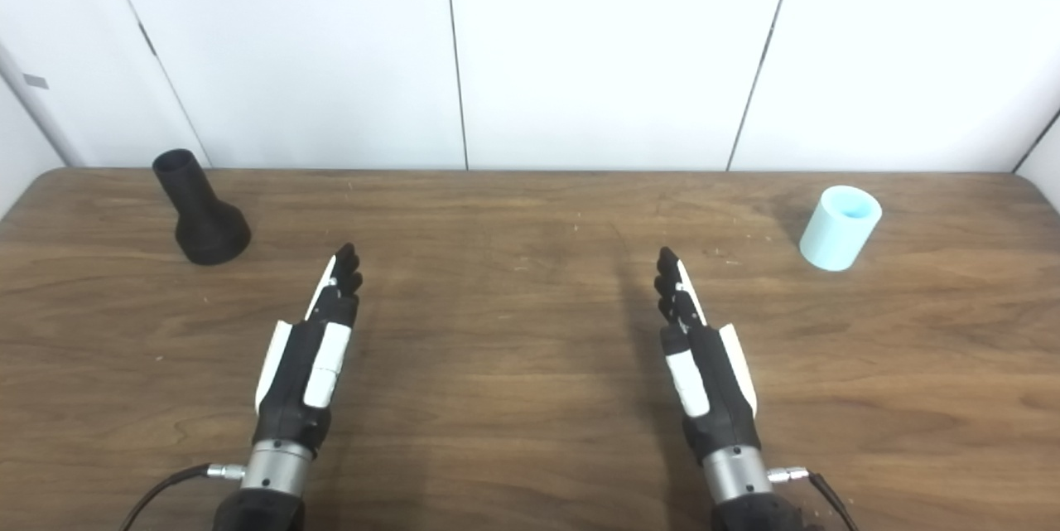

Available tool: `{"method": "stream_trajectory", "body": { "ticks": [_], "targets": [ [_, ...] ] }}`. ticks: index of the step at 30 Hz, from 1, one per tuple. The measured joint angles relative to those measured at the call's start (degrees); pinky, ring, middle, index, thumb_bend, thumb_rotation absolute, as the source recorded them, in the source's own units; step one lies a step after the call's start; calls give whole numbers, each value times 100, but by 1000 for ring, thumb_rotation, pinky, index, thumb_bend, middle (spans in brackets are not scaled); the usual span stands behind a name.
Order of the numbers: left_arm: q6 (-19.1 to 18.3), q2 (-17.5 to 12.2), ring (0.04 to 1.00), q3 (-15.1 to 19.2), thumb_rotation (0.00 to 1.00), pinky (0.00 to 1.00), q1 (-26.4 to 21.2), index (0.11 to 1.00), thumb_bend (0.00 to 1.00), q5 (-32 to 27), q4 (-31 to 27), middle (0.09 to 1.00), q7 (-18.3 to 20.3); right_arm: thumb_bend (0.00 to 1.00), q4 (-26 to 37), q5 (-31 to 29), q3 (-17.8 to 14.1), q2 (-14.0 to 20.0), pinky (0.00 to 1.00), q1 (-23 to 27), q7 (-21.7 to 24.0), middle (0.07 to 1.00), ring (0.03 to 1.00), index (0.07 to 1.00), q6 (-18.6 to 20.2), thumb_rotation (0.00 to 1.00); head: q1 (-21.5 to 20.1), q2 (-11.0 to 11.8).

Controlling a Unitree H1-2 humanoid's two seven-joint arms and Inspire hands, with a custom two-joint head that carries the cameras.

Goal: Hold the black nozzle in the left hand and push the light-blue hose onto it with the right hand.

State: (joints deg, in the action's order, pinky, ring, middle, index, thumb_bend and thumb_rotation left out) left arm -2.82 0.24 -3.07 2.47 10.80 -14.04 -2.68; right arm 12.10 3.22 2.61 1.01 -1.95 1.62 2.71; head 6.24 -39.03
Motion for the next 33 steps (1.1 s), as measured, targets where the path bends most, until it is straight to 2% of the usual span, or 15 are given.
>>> {"method": "stream_trajectory", "body": {
  "ticks": [2, 5, 8, 11, 16, 20, 25, 28, 33],
  "targets": [
    [119, -8, 1000, 93, 996, 1000, -2, 1000, 750, -26, 70, 1000, -23, 717, -33, 0, -6, 26, 1000, -3, 1, 1000, 1000, 1000, -96, 1000, 167, 88],
    [204, -6, 1000, 403, 923, 1000, -45, 1000, 737, -22, 286, 1000, -236, 719, -235, -5, -42, 123, 1000, 8, 13, 1000, 1000, 1000, -335, 1000, 220, 149],
    [205, -4, 1000, 831, 868, 1000, -97, 1000, 663, 106, 351, 1000, -690, 723, -360, -49, -93, 234, 1000, 12, 22, 1000, 1000, 1000, -393, 1000, 238, 220],
    [237, -28, 1000, 1232, 833, 1000, -206, 1000, 659, 240, 349, 1000, -1112, 717, -395, -64, -110, 241, 1000, 36, 23, 1000, 1000, 1000, -569, 1000, 273, 238],
    [473, -300, 1000, 1881, 817, 1000, -321, 1000, 684, 435, 377, 1000, -1651, 694, -437, -151, -109, 243, 1000, 60, 33, 1000, 1000, 1000, -595, 1000, 343, 264],
    [528, -504, 1000, 2222, 812, 1000, -434, 1000, 695, 425, 556, 1000, -1915, 690, -463, -201, -123, 272, 1000, 65, 37, 1000, 1000, 1000, -645, 1000, 309, 264],
    [346, -815, 1000, 2342, 731, 1000, -662, 997, 774, 410, 840, 1000, -1895, 679, -473, -236, -122, 272, 1000, 76, 38, 1000, 1000, 1000, -648, 1000, 273, 255],
    [231, -1198, 1000, 2326, 653, 1000, -858, 977, 804, 416, 1075, 1000, -1725, 671, -470, -234, -121, 269, 1000, 78, 37, 1000, 1000, 1000, -647, 1000, 229, 238],
    [198, -1821, 1000, 2111, 600, 1000, -1202, 938, 842, 513, 1640, 999, -1491, 665, -443, -166, -107, 264, 1000, 66, 31, 1000, 1000, 1000, -634, 1000, 150, 185]
  ]
}}
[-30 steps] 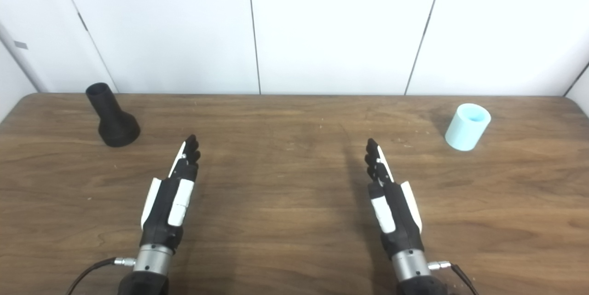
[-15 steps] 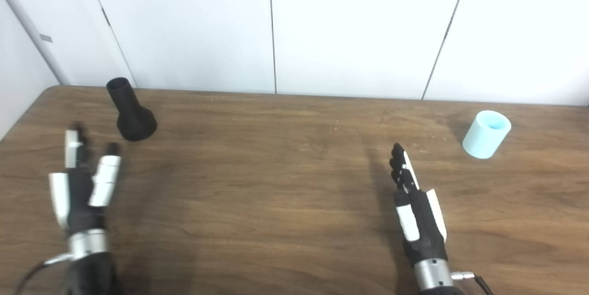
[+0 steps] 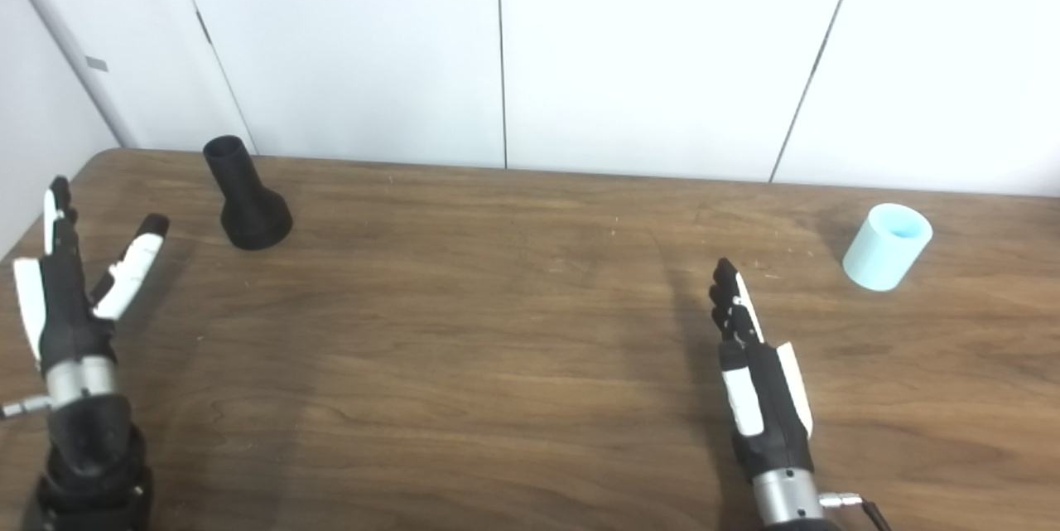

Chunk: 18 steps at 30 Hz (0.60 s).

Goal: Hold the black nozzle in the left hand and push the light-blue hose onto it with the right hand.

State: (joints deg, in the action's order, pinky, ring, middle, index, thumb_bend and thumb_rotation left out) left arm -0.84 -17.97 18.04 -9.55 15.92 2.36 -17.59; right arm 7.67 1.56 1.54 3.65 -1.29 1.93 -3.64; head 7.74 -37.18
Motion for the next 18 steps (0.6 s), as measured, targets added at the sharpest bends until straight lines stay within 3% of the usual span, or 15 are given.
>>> {"method": "stream_trajectory", "body": {
  "ticks": [4, 7, 11, 18],
  "targets": [
    [94, -320, 1000, -250, 530, 1000, -368, 890, 909, -79, 604, 1000, 286, 645, 43, 85, 16, -36, 1000, -26, -12, 1000, 1000, 1000, 6, 1000, -35, -26],
    [206, -544, 1000, -447, 494, 1000, -672, 846, 952, -313, 1042, 1000, 736, 636, 71, 138, 34, -65, 1000, -44, -12, 1000, 1000, 1000, 12, 1000, -70, -53],
    [177, -837, 1000, -685, 513, 1000, -1061, 807, 996, -513, 1446, 1000, 1319, 631, 89, 181, 49, -100, 1000, -54, -13, 1000, 1000, 1000, 24, 1000, -132, -88],
    [-81, -963, 998, -725, 513, 981, -1629, 748, 1000, -706, 1962, 993, 1570, 628, 168, 266, 80, -141, 1000, -109, -15, 1000, 1000, 1000, 92, 1000, -202, -123]
  ]
}}
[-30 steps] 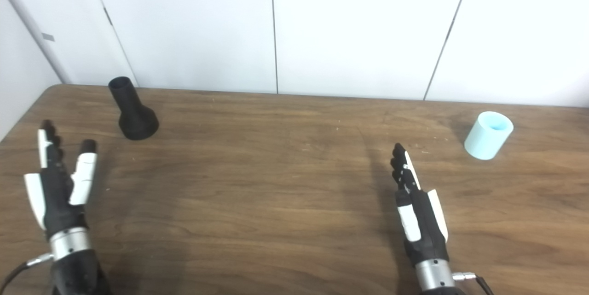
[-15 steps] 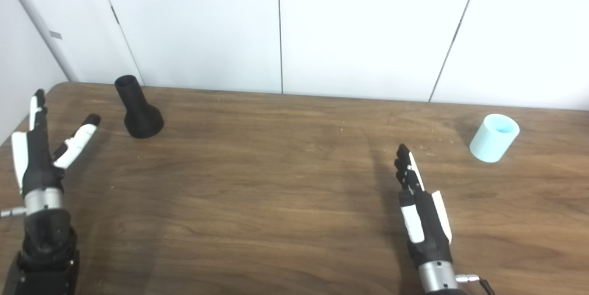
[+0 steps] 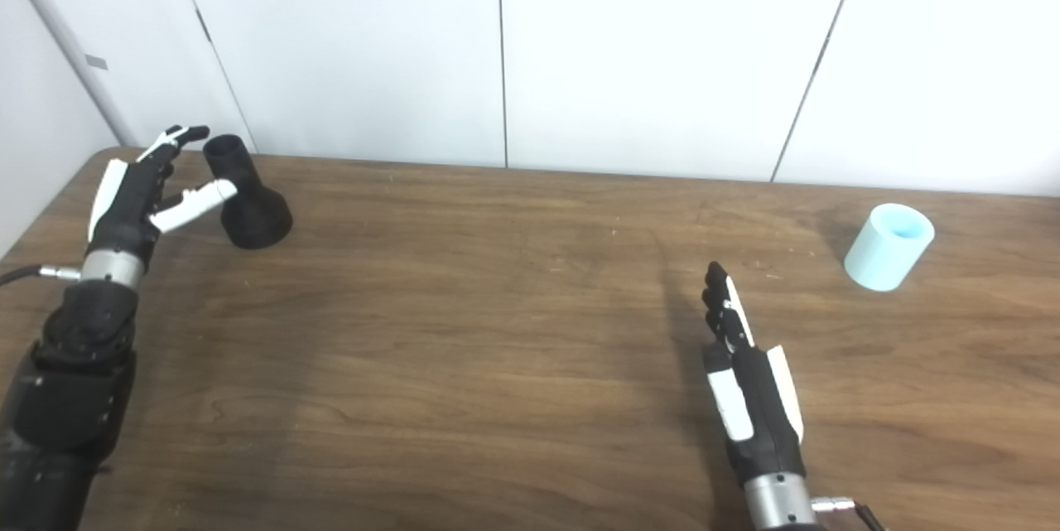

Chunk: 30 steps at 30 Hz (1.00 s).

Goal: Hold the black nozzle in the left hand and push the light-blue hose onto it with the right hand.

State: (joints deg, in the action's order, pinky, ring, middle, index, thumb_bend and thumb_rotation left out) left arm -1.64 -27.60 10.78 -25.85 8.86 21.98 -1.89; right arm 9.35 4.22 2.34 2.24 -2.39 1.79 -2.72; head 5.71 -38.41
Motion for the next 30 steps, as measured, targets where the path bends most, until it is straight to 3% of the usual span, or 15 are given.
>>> {"method": "stream_trajectory", "body": {
  "ticks": [5, 16, 23, 29, 30],
  "targets": [
    [-196, -28, 1000, -170, 517, 984, -227, 719, 1000, 4, 161, 991, 146, 634, 23, 60, 43, -58, 1000, -9, -1, 1000, 1000, 1000, 35, 1000, -26, -26],
    [-202, -166, 1000, -419, 494, 1000, -546, 692, 1000, 8, 722, 978, 267, 644, 107, 82, 42, -61, 1000, -42, 2, 1000, 1000, 1000, 181, 1000, -79, -70],
    [-478, -189, 1000, -727, 425, 1000, -622, 686, 1000, -209, 1022, 969, 1150, 640, 260, 81, 45, -87, 1000, -67, 2, 1000, 1000, 1000, 238, 1000, -106, -123],
    [-836, -295, 987, -923, 347, 1000, -675, 679, 990, -24, 943, 929, 1155, 636, 265, 85, 58, -110, 1000, -69, 1, 1000, 1000, 1000, 254, 1000, -123, -114],
    [-860, -294, 944, -962, 331, 962, -673, 675, 976, 12, 942, 920, 1141, 635, 266, 86, 62, -116, 1000, -69, 1, 1000, 1000, 1000, 257, 1000, -123, -114]
  ]
}}
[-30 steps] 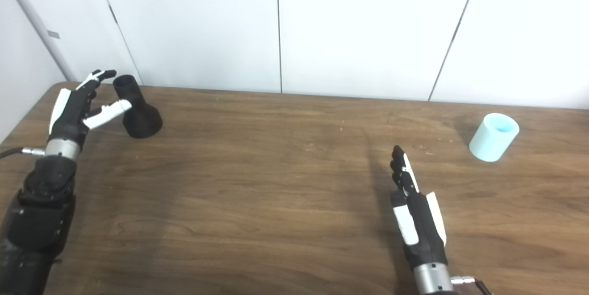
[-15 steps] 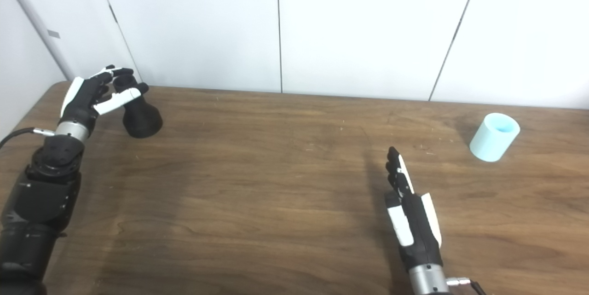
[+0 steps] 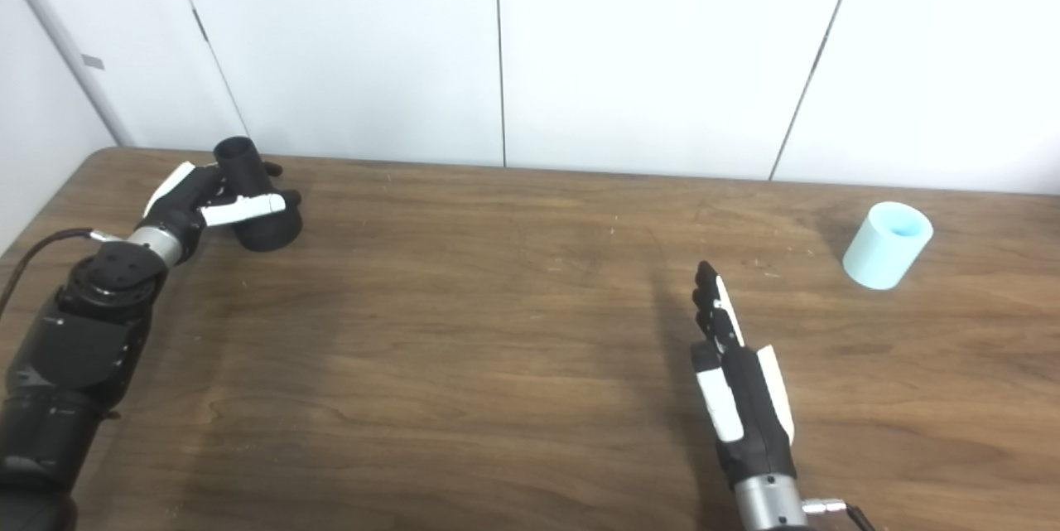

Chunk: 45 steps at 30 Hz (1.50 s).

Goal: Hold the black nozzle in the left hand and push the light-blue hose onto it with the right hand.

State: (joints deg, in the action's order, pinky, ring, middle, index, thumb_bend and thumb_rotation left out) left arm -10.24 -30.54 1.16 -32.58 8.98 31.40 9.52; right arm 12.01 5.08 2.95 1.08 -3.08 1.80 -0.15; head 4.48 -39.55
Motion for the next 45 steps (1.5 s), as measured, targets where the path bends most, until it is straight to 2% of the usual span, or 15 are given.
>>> {"method": "stream_trajectory", "body": {
  "ticks": [1, 4, 6, 9, 13, 15, 16, 18, 21, 27, 33, 37, 39, 42, 45],
  "targets": [
    [-21, 0, 895, -31, 320, 905, 0, 674, 966, 27, -3, 912, -16, 635, 1, 1, 2, -4, 1000, 0, 0, 1000, 1000, 1000, 5, 1000, -9, -9],
    [-72, 0, 867, -23, 293, 848, -4, 672, 942, 60, -11, 897, -126, 636, 11, 1, 12, -6, 1000, -4, 0, 1000, 1000, 1000, 18, 1000, 0, -17],
    [-86, -1, 764, 18, 274, 737, -10, 669, 931, 46, -12, 896, -199, 638, 13, 1, 12, -4, 1000, -9, 0, 1000, 1000, 1000, 29, 1000, 0, -18],
    [-81, -1, 700, 49, 243, 647, -16, 663, 908, 25, -11, 883, -240, 638, 13, 1, 12, -5, 1000, -10, 0, 1000, 1000, 1000, 34, 1000, -9, -18],
    [-79, 11, 732, 45, 198, 687, -15, 637, 869, 24, -11, 843, -293, 640, 13, 1, 14, -6, 1000, -10, 0, 1000, 1000, 1000, 45, 1000, -26, -26],
    [-61, 38, 674, 60, 129, 641, -12, 602, 831, 11, -10, 752, -319, 640, 13, 1, 17, -7, 1000, -10, 0, 1000, 1000, 1000, 65, 1000, -26, -35],
    [-13, 61, 634, 71, 93, 603, -6, 548, 680, 5, -10, 673, -349, 637, 17, 1, 19, -6, 1000, -10, 0, 1000, 1000, 1000, 86, 1000, -35, -44],
    [82, 111, 595, 77, 30, 550, 29, 491, 553, 3, -9, 569, -454, 630, 42, 1, 22, -6, 1000, -12, 0, 1000, 1000, 1000, 146, 1000, -35, -44],
    [356, 155, 533, -142, 3, 454, 123, 475, 523, 210, -67, 525, -665, 623, 128, 2, 27, -5, 1000, -20, 1, 1000, 1000, 1000, 209, 1000, -53, -79],
    [538, 555, 615, -322, 0, 562, 356, 469, 517, 180, -434, 535, -700, 621, 174, 9, 39, -5, 1000, -23, 1, 1000, 1000, 1000, 269, 1000, -88, -105],
    [679, 600, 675, -424, 0, 679, 405, 465, 516, 114, -476, 542, -642, 622, 206, 41, 48, -5, 1000, -23, 0, 1000, 1000, 1000, 366, 1000, -176, -114],
    [680, 614, 691, -509, 0, 710, 414, 461, 513, 58, -488, 555, -614, 624, 220, 59, 52, -7, 1000, -24, 0, 1000, 1000, 1000, 407, 1000, -229, -123],
    [666, 645, 679, -588, 0, 665, 454, 460, 513, 31, -598, 557, -577, 621, 219, 64, 51, -7, 1000, -24, -2, 1000, 995, 1000, 407, 1000, -316, -123],
    [597, 733, 663, -825, 0, 702, 629, 464, 514, 59, -1034, 550, -520, 619, 219, 90, 55, -24, 1000, -24, -23, 1000, 992, 1000, 408, 1000, -395, -114],
    [607, 983, 619, -1292, 0, 725, 759, 471, 517, 158, -1467, 534, -450, 617, 221, 126, 68, -56, 1000, -24, -54, 1000, 991, 1000, 413, 1000, -422, -114]
  ]
}}
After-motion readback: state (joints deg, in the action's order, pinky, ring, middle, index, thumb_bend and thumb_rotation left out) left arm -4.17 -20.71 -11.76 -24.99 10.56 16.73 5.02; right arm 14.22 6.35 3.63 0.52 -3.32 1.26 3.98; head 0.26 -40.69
